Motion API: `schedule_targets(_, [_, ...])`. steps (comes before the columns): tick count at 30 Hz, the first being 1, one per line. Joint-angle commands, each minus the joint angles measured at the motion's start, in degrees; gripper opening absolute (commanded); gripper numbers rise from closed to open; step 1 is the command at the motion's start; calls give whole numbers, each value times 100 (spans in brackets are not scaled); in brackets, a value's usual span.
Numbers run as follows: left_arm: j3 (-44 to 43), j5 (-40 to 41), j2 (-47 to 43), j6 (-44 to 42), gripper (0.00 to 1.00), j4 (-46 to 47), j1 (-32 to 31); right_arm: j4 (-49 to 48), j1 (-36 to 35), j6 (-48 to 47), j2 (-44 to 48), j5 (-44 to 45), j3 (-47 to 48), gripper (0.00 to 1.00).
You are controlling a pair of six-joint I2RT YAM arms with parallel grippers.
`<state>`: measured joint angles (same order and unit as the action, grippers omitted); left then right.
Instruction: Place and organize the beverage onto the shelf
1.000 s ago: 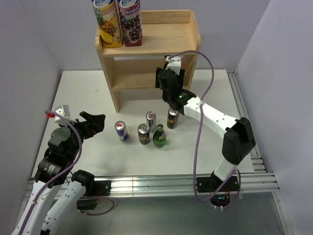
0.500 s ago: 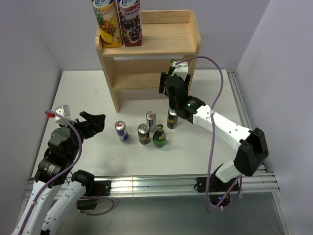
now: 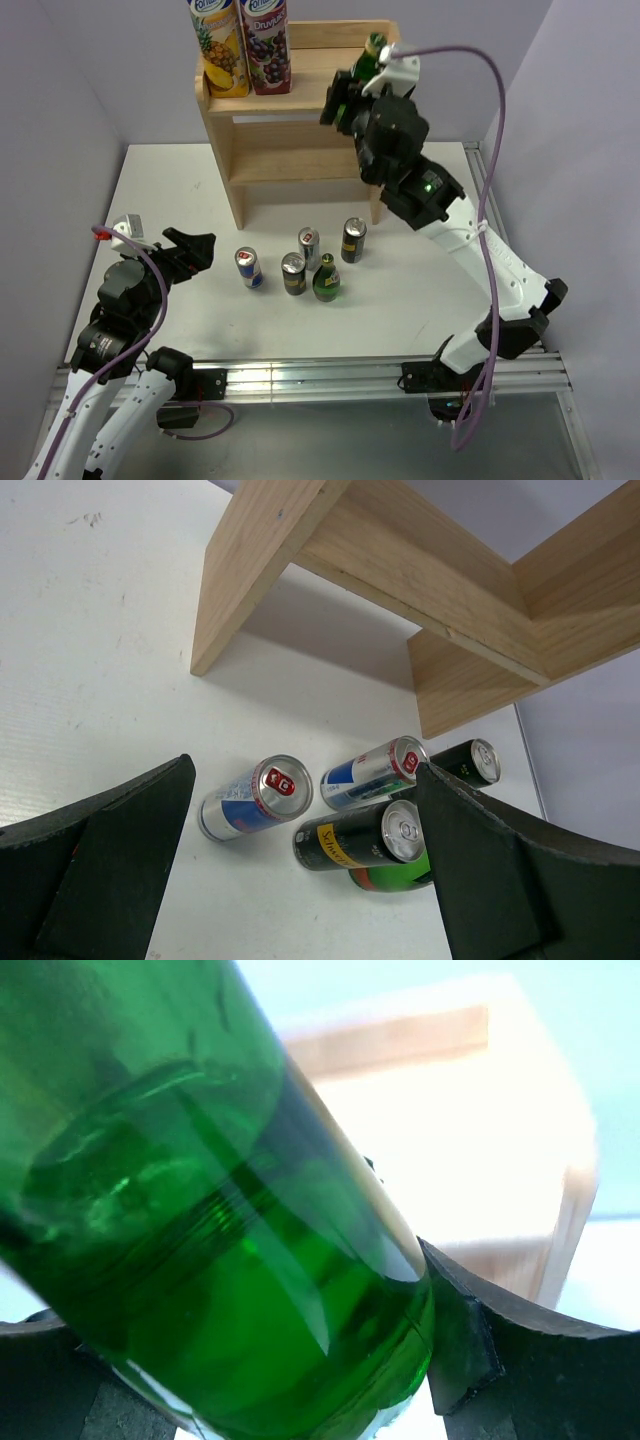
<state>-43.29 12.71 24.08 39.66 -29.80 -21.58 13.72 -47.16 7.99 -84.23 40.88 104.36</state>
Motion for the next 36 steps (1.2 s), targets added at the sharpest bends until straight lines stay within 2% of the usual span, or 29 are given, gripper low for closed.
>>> schedule_targets(1, [22, -41, -87, -90, 99, 194, -21, -56, 75, -613, -539, 78, 1505, 0])
schedule_targets(3, [22, -32, -96, -99, 99, 194, -21, 183, 136, -711, -875, 43, 2487, 0])
schedule_targets(7, [22, -23, -114, -90, 99, 185, -21, 440, 338, -983, -1613, 34, 3573, 0])
schedule_targets(11, [13, -32, -114, -99, 99, 177, -13, 158, 566, -1080, -1746, 8, 3522, 0])
schedule_targets(18, [22, -23, -114, -90, 99, 176, -48, 263, 1225, -562, -2010, -405, 3539, 0])
schedule_targets(28, [31, -5, -140, -81, 99, 194, -48, 264, 1604, -465, -2265, -616, 3478, 0])
schedule_targets(36, [13, 21, -149, -90, 99, 168, -65, 149, 1876, -307, -2265, -556, 3029, 0])
